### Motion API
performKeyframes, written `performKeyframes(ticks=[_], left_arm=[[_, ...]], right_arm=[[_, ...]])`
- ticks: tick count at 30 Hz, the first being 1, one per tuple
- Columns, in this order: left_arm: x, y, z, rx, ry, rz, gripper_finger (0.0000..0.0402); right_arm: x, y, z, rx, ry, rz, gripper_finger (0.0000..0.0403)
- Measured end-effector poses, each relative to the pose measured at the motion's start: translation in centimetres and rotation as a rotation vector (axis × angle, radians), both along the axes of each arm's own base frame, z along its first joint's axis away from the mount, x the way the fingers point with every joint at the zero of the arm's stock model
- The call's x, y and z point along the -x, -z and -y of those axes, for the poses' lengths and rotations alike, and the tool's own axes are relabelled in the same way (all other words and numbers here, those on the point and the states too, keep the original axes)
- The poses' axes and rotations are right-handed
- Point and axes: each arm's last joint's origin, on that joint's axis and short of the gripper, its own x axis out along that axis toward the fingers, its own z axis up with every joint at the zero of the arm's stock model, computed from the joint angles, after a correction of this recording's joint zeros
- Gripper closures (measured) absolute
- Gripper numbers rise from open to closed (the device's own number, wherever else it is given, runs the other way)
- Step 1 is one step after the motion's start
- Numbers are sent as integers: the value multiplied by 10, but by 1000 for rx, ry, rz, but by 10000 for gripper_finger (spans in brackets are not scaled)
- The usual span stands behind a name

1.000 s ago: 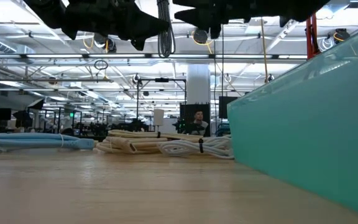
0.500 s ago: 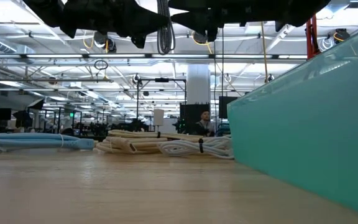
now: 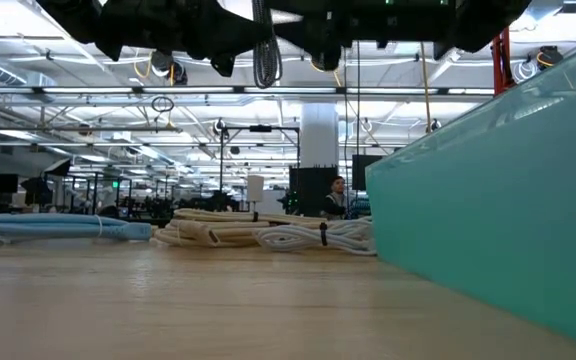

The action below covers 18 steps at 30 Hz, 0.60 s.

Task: Pick & Place USB Port
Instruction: Put the black charger cable into the orange bin

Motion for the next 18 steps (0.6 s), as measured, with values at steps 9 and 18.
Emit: performKeyframes(ticks=[9, 18], left_arm=[[0, 0, 0, 0, 0, 1, 388], [-4, 2, 0, 5, 8, 16, 388]], right_arm=[[0, -1, -1, -5, -23, 13, 191], [0, -1, 1, -5, -16, 13, 224]])
